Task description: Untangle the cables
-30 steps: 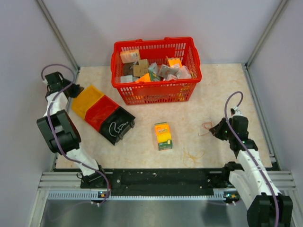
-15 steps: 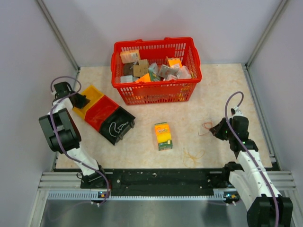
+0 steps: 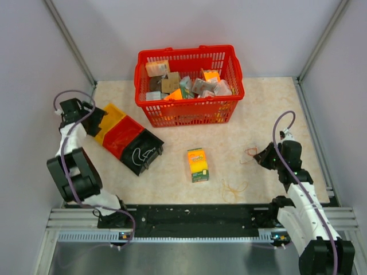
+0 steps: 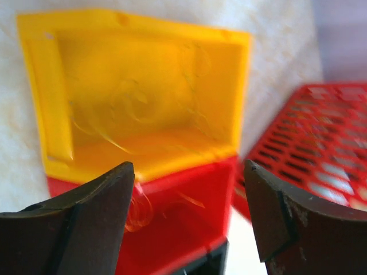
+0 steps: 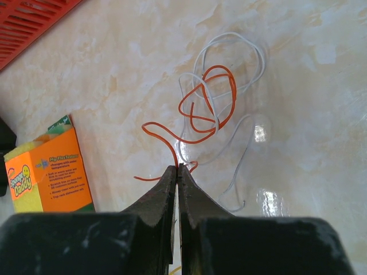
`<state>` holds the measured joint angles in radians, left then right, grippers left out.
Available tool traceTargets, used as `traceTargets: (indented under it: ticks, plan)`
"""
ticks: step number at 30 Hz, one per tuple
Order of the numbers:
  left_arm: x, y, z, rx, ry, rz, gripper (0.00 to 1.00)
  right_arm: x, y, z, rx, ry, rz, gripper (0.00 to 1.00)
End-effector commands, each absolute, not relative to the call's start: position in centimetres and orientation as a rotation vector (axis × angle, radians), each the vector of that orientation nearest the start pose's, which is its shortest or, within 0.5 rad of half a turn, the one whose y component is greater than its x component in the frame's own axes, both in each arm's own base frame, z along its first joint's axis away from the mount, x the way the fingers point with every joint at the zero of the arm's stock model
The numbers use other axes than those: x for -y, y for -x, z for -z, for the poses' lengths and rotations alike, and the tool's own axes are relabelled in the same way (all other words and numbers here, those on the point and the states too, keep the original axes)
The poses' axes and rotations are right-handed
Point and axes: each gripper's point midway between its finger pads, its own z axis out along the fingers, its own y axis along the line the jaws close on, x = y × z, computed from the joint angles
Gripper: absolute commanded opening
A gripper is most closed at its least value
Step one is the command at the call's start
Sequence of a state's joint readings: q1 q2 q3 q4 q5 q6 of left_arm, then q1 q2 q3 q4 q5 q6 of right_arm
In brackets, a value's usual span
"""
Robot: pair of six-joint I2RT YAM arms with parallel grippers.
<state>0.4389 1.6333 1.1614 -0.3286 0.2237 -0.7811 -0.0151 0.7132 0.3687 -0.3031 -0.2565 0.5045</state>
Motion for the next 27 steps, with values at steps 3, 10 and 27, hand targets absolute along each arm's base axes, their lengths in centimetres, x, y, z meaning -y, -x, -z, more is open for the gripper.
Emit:
traceTargets:
  ticks: [3,10,27]
  plan:
    - [-1.7,-38.2,-24.0,-1.925,0.779,0.622,0.77,-8.1,-25.2,-14.6,-2.113,-0.289,-0.653,0.00]
    - [12.3,-30.5,-30.5,-1.838,0.122,0.858,0.82,-12.2,-23.5,-22.0,-2.033,-0.126,-0.899,0.00]
    - [38.2,-18.0,-33.3,-1.670,-0.856,1.110,0.73,-15.0,-19.3,-29.8,-1.850,0.117,-1.102,0.00]
